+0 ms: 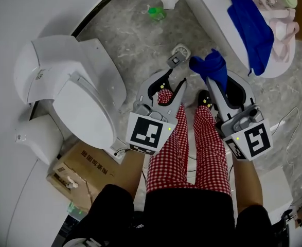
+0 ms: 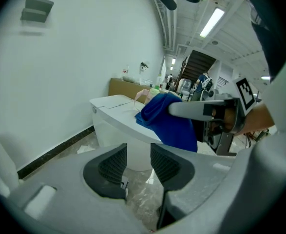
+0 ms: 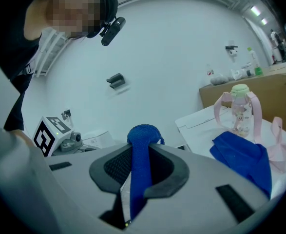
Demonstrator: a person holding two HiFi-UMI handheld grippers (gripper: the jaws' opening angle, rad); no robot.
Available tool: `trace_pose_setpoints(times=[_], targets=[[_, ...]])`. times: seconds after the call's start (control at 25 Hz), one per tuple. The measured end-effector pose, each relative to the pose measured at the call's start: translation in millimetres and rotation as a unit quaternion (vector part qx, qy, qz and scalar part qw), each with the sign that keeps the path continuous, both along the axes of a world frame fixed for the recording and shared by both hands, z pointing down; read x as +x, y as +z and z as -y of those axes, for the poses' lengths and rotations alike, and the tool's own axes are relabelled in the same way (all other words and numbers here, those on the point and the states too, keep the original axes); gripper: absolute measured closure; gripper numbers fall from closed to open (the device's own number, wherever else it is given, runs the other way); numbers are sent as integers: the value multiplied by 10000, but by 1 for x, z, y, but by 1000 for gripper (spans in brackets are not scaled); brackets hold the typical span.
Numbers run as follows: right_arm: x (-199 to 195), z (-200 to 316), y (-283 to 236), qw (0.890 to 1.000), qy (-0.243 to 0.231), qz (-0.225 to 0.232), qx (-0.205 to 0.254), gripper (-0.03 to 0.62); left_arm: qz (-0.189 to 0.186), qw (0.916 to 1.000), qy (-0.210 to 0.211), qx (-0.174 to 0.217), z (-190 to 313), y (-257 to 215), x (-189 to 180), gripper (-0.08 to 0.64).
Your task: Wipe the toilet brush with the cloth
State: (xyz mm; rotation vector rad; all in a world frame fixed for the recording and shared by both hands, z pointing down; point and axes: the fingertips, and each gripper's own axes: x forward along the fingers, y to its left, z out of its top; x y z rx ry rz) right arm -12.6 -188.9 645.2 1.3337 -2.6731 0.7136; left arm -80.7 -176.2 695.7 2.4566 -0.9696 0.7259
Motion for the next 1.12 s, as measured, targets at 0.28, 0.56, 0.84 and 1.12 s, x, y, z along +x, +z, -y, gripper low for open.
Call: trace_pose_setpoints(times=[0.28, 0.56, 0.84, 1.12], targets=[[-3, 0, 13, 9998, 59, -111, -125, 528, 367, 9981, 491, -92, -7, 33, 0, 399], [-11, 1, 24, 9997, 96, -67, -196, 528, 388, 9973, 567, -254, -5, 51, -7, 382], [-13, 6, 37, 9991, 274, -90, -307, 528, 474, 9967, 613, -249, 4, 68, -13, 380], [-14, 8, 45, 9984, 416, -120, -371, 528, 585, 9959, 651, -242, 11, 79, -19, 379]])
